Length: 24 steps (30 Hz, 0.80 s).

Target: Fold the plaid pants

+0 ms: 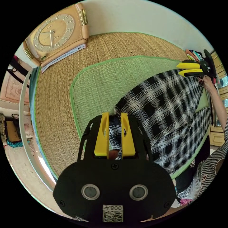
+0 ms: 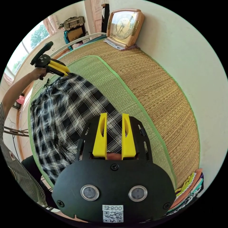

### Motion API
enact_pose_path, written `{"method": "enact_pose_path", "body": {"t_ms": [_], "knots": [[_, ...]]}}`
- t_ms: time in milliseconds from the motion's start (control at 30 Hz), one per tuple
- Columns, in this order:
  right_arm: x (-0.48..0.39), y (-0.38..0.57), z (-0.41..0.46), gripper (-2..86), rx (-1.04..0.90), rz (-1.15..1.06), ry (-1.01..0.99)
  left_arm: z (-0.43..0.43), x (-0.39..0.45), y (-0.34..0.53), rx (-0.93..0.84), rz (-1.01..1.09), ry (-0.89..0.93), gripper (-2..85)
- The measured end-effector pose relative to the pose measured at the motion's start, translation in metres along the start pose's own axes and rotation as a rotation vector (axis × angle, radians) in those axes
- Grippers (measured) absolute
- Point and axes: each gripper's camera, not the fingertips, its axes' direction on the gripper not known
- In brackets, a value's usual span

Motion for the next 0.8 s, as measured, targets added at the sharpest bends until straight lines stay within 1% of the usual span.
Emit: {"method": "enact_pose_path", "body": {"t_ms": [133, 433, 500, 567, 800], "knots": [[-0.009, -0.016, 0.022, 10.0, -0.1, -0.02, 0.008, -0.009, 0.003, -0.006, 0.003, 0.016, 0.012, 7.3], [-0.043, -0.041, 0.044, 8.8, -0.144, -0.039, 0.061, -0.028, 0.013, -0.004, 0.023, 0.031, 0.009, 4.9], [-0.052, -0.043, 0.047, 7.7, -0.141, -0.04, 0.068, -0.032, 0.016, -0.002, 0.027, 0.029, 0.004, 4.3], [-0.059, -0.044, 0.05, 2.7, -0.144, -0.048, 0.043, -0.037, 0.018, 0.002, 0.028, 0.018, -0.003, 3.7], [-0.083, -0.043, 0.054, 0.6, -0.133, -0.024, 0.078, -0.062, 0.021, 0.021, 0.042, -0.027, -0.053, 2.9]]}}
